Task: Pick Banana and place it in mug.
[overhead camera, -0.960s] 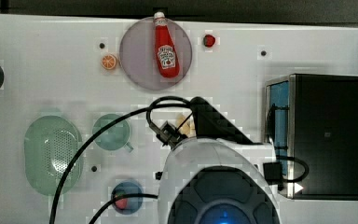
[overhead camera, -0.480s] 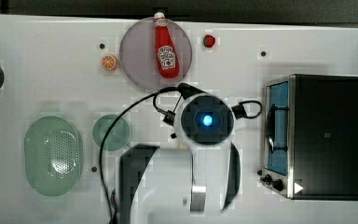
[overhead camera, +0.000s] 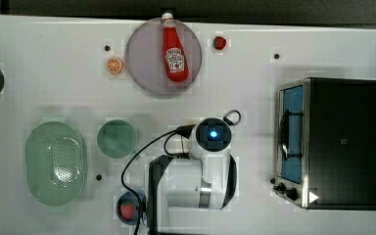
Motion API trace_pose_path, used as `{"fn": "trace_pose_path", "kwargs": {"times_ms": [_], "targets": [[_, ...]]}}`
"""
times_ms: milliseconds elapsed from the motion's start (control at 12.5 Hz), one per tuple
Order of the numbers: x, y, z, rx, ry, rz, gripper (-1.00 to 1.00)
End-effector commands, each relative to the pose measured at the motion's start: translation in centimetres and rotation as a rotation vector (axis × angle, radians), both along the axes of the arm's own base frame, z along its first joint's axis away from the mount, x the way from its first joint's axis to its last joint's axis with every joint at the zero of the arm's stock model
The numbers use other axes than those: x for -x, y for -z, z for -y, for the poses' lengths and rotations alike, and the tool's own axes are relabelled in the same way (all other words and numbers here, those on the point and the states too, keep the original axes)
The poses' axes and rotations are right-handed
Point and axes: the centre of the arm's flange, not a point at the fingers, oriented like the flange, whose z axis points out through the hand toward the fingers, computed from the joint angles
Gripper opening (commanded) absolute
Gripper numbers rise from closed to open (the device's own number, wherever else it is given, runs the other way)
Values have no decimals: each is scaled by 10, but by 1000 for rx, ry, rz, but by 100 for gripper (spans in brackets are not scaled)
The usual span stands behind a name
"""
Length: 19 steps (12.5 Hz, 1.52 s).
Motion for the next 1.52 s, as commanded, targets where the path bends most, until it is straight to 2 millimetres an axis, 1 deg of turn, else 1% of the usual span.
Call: {"fn": "trace_pose_path", "kwargs": {"times_ms": [80, 320, 400, 480, 640, 720, 800, 880, 960, 1040, 1120, 1200, 1360, 1520], "targets": [[-33, 13, -6, -27, -285, 157, 100], [-34, 51, -10, -23, -295, 194, 100], [-34, 57, -9, -20, -294, 208, 100], [-34, 61, -8, -18, -293, 215, 93], [-30, 67, -9, -21, -294, 201, 45], [-30, 66, -8, -20, -292, 201, 15], [-29, 67, -6, -19, -288, 200, -5], [-30, 65, -6, -18, -287, 204, -30], [-30, 64, -5, -17, -285, 205, -36], [-30, 62, -3, -15, -282, 208, -36], [-32, 58, 0, -11, -275, 216, -36], [-36, 46, 3, -5, -266, 237, -36], [-41, 7, 9, 1, -253, 261, -36], [-39, -43, 9, -11, -243, 214, -36]]}}
